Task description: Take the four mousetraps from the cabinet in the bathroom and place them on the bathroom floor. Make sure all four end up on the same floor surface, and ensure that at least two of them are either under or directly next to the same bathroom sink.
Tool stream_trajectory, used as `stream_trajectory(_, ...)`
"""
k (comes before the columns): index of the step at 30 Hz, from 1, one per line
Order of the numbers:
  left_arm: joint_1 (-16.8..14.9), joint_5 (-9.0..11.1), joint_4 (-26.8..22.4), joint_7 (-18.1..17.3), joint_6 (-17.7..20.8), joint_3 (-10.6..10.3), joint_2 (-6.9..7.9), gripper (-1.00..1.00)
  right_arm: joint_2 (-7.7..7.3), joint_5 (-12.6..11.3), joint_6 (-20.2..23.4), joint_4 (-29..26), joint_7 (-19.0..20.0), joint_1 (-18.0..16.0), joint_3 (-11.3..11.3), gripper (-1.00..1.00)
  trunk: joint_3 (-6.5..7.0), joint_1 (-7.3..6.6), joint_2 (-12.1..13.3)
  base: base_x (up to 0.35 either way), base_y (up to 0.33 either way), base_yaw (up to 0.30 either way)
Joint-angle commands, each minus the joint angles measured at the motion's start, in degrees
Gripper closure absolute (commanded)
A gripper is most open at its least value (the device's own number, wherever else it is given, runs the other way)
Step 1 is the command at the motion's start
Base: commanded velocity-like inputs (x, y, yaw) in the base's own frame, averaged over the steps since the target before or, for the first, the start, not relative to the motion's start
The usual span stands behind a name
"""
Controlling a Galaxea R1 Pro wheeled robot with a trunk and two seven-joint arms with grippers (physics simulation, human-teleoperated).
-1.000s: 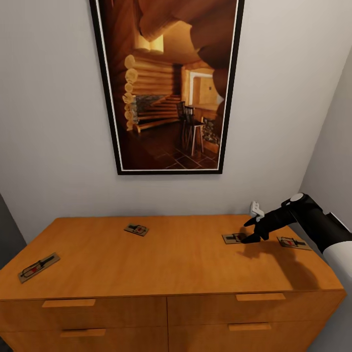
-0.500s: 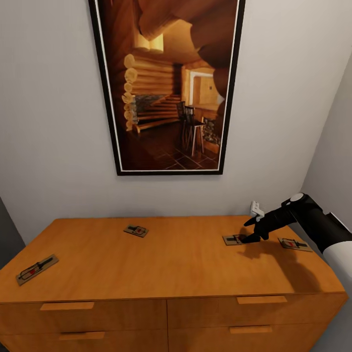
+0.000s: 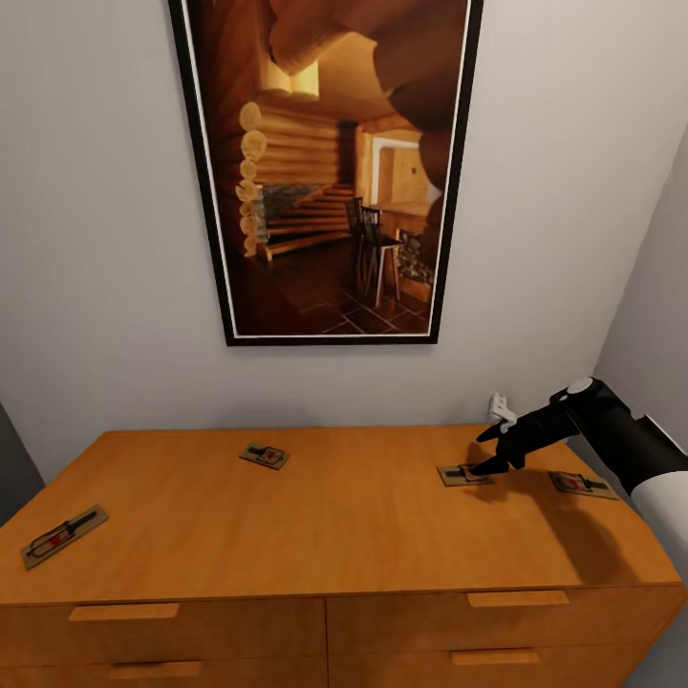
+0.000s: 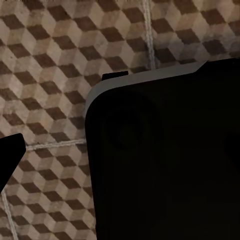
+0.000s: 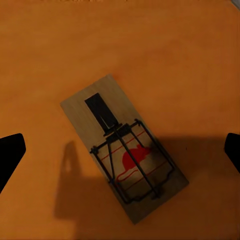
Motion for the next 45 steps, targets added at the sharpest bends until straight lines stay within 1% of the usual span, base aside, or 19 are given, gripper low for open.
stream_trajectory(1,-0.11,0.0,0.26,0.35,-0.41,-0.47,-0.04,-1.0,-0.05,0.13,0.6,-0.08,0.21,-0.04,0.11,-1.0,-0.06,0.0,-0.04,0.006,0.0,0.0)
stream_trajectory(20,-0.11,-0.01,0.26,0.34,-0.41,-0.47,-0.03,-1.0,-0.05,0.05,0.6,0.07,0.25,-0.04,0.11,-1.0,-0.09,0.0,-0.04,0.001,0.0,0.0)
stream_trajectory(34,-0.11,0.0,0.26,0.34,-0.41,-0.47,-0.04,-1.0,-0.05,0.05,0.52,0.85,0.25,-0.04,0.11,-1.0,-0.72,0.0,-0.04,0.0,0.0,0.0)
stream_trajectory(45,-0.11,-0.02,0.26,0.34,-0.41,-0.47,-0.04,-1.0,-0.12,0.21,-1.48,1.13,0.21,-0.04,0.11,-1.0,-1.16,0.0,-0.04,0.0,0.0,0.0)
